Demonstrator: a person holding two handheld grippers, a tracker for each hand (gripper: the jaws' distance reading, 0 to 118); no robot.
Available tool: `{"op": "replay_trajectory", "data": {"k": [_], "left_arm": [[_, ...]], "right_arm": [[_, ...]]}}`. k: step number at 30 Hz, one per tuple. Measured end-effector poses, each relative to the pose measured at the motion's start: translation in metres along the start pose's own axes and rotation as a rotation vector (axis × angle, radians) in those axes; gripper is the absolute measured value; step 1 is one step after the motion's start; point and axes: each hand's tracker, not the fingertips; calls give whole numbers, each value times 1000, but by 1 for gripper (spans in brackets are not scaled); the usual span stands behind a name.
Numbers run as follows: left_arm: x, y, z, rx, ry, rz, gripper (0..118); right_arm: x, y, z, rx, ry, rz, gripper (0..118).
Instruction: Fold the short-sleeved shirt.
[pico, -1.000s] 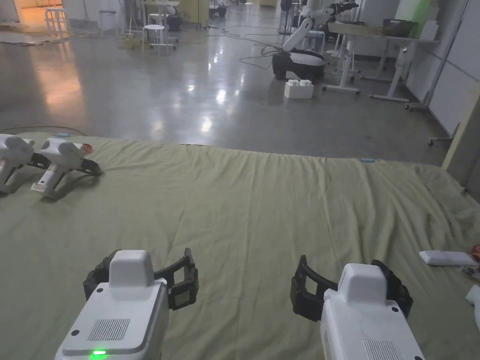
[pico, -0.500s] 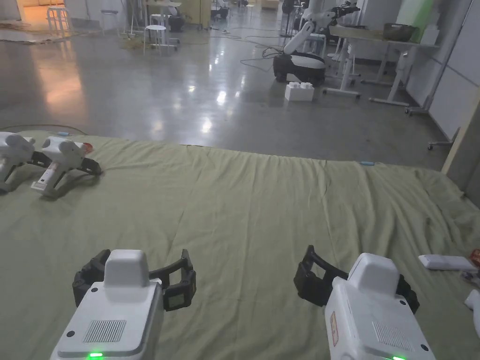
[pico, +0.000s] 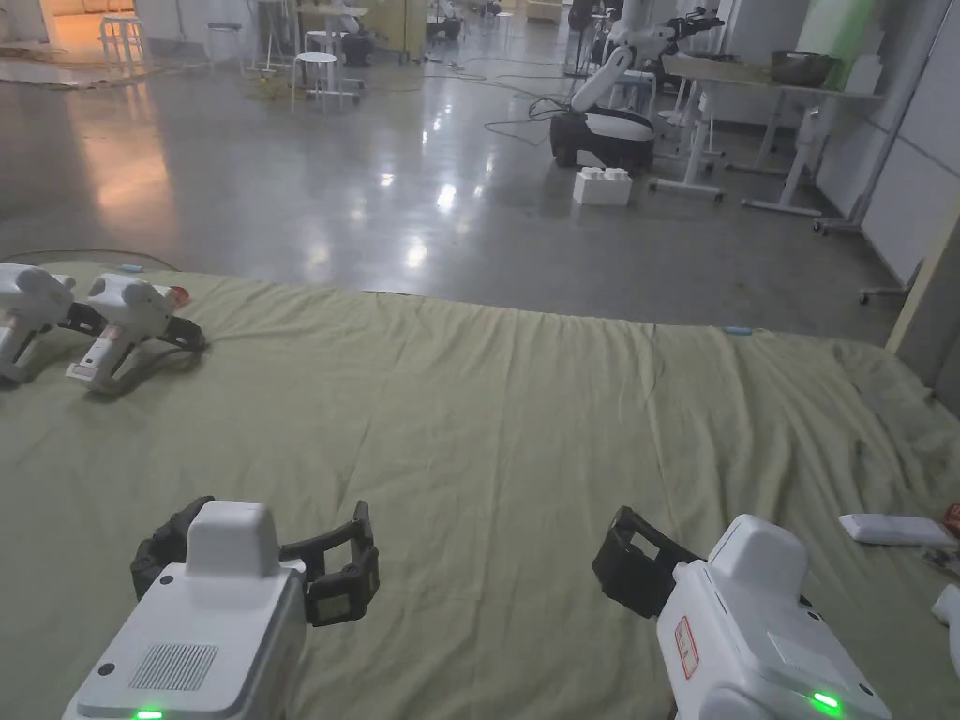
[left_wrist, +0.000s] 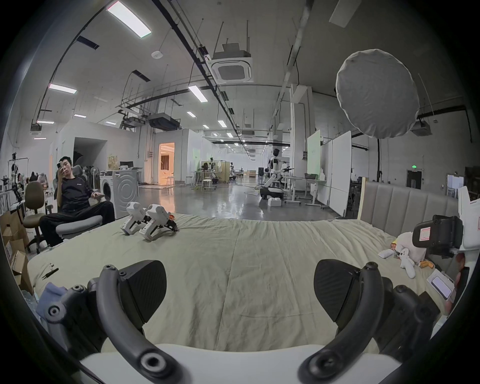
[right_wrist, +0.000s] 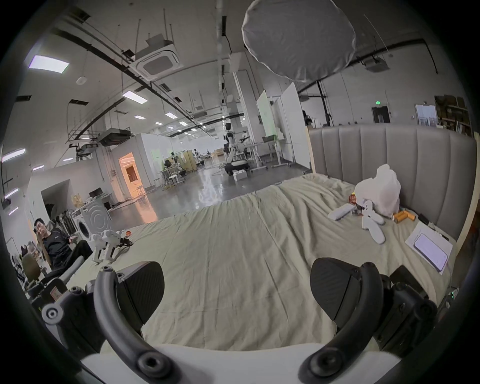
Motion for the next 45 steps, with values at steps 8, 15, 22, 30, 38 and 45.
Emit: {"op": "replay_trajectory", "data": {"k": [8,15,22,30,38,45], "left_arm": [[-5,1,1,3,17,46,115],[-5,2,0,3,20,31,115],[-4,3,-1,-1,-8,41,115],[6,-5,-3,3,23,-45,115],[2,-9,-5,-12,17,-60,115],[-2,-10,-8,46,42,-76,115]], "right_arm": [[1,7,-5,-36,-24,-21,113],[2,5,-10,-39,-37,21,113],[4,0,-17,-46,-40,64,113],[2,-2,-19,-19,-6,74,113],[1,2,-19,3,-35,108,113],[9,7,-13,48,67,101,113]]}}
